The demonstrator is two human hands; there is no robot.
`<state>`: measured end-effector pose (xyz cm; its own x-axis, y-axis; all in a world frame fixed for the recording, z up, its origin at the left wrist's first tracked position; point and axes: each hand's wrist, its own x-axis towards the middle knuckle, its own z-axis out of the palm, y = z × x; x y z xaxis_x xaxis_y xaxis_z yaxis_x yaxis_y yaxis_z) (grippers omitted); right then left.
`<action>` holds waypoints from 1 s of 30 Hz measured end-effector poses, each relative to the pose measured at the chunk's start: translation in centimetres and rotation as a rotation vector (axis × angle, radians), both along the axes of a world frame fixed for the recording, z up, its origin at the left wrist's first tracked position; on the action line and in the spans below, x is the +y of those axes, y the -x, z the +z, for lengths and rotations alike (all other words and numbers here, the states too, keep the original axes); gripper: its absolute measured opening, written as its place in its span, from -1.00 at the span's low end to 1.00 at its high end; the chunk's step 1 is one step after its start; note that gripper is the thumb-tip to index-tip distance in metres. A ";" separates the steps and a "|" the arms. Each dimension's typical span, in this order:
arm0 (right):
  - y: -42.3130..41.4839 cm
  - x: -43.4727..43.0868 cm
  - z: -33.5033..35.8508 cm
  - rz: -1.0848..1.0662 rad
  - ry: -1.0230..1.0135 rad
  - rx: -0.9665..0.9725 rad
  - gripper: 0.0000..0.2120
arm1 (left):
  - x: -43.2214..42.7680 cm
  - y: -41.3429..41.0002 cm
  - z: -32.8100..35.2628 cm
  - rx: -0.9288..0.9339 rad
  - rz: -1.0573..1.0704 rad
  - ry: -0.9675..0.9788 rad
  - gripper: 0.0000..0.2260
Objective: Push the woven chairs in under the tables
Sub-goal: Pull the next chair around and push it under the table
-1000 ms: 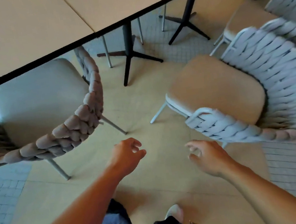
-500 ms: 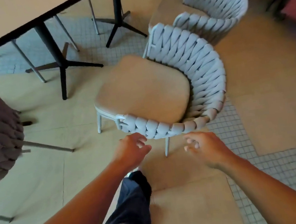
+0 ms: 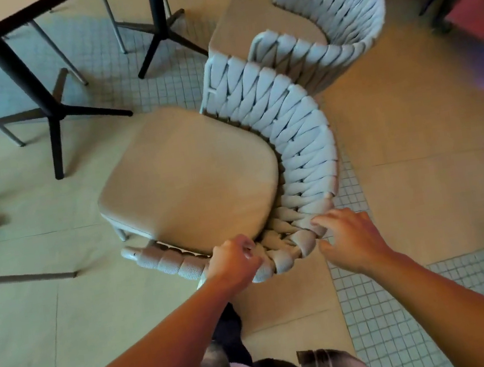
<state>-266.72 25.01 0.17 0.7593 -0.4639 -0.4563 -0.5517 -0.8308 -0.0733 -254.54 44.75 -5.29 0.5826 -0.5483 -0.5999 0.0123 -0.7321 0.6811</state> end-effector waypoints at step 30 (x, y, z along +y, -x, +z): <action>-7.4 -20.2 -8.6 1.014 -0.041 0.040 -0.34 | -16.6 9.4 -3.1 -0.228 0.148 -0.609 -0.35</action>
<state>-259.30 4.80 -8.44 0.7702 0.4073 -0.4909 0.4096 -0.9057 -0.1088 -263.94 28.18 -8.37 0.7746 -0.0552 -0.6301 0.0466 -0.9885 0.1440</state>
